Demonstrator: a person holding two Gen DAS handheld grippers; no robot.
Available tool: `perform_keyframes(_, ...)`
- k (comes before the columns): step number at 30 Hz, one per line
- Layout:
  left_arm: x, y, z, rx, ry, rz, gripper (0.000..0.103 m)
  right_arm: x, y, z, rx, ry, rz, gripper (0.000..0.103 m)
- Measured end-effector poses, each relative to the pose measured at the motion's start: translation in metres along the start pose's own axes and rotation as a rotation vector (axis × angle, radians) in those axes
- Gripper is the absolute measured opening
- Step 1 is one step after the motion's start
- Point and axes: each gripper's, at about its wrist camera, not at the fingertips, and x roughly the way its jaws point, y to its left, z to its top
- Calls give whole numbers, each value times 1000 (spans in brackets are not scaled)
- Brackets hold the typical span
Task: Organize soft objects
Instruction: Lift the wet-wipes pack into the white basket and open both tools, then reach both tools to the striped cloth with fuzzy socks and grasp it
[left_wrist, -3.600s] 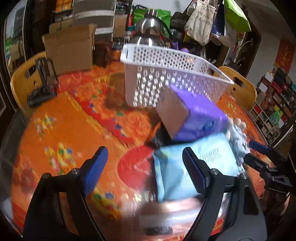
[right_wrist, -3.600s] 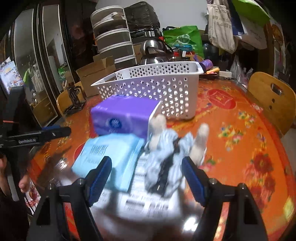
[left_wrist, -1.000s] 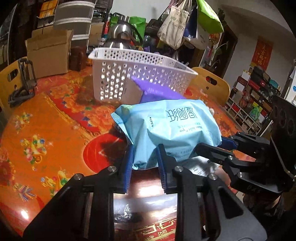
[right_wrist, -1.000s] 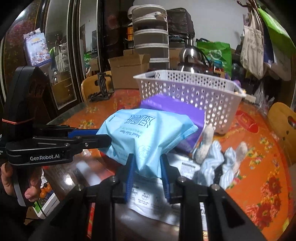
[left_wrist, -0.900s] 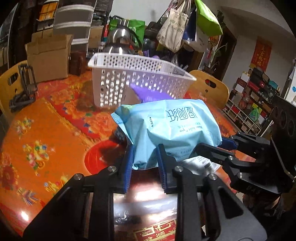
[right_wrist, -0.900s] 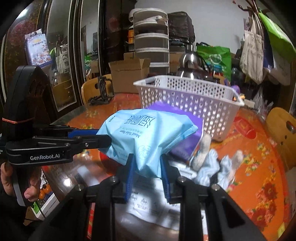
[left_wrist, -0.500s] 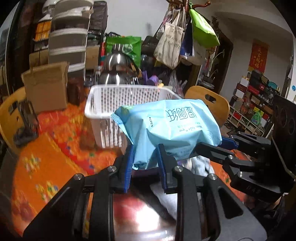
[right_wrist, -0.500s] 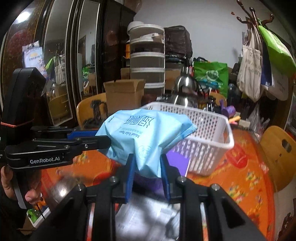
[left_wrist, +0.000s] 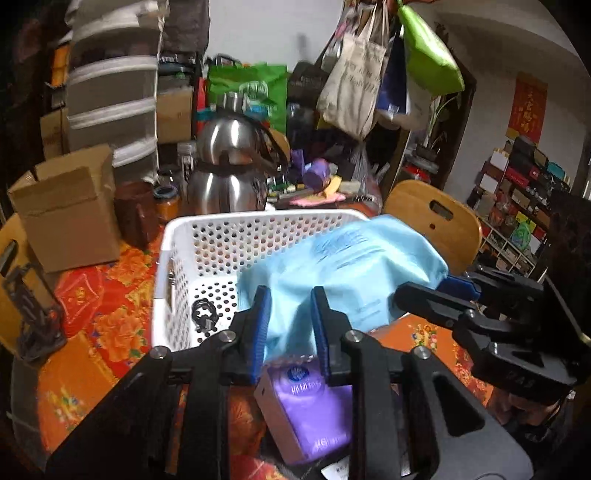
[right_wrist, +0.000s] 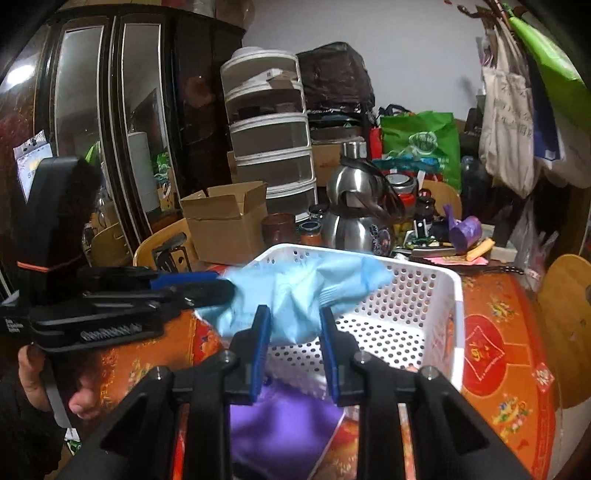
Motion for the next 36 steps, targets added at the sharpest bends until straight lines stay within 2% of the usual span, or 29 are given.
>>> perform_keyframes(2,22,1,3,1,27,-7,6,16,3,-2,-24,27,-3,22)
perform_keyframes(4,43,-4,8,17,55,-12,6,41,-4,-4,-33,90,-79,23)
perform_keyframes(5,51,-5,8,24,58,1,6,48,-11,-6,-8,113,-91,22)
perform_keyframes(7,69,1,9,1,81,65,6,42,-22,-11,35,81,-79,23)
perform_keyframes(8,72,7,6,-18,84,72,6,37,-26,-13,47,64,-86,25)
perform_keyframes(10,73,21,3,-45,73,90,6,35,-36,-14,69,83,-103,37)
perform_keyframes(13,77,36,0,-63,81,112,7,34,-41,-17,72,99,-140,46)
perform_keyframes(19,74,41,-13,-42,93,133,16,37,-40,-25,64,117,-153,58)
perform_keyframes(22,73,38,-16,-30,100,140,30,34,-37,-28,76,114,-152,60)
perform_keyframes(24,69,37,-20,-22,94,147,61,27,-36,-31,83,105,-144,63)
perform_keyframes(26,62,35,-25,-21,84,165,71,17,-31,-38,81,95,-153,69)
perform_keyframes(31,29,32,-44,11,20,199,76,-3,-23,-63,91,94,-136,72)
perform_keyframes(36,1,29,-73,3,10,179,80,-19,-14,-94,106,107,-117,72)
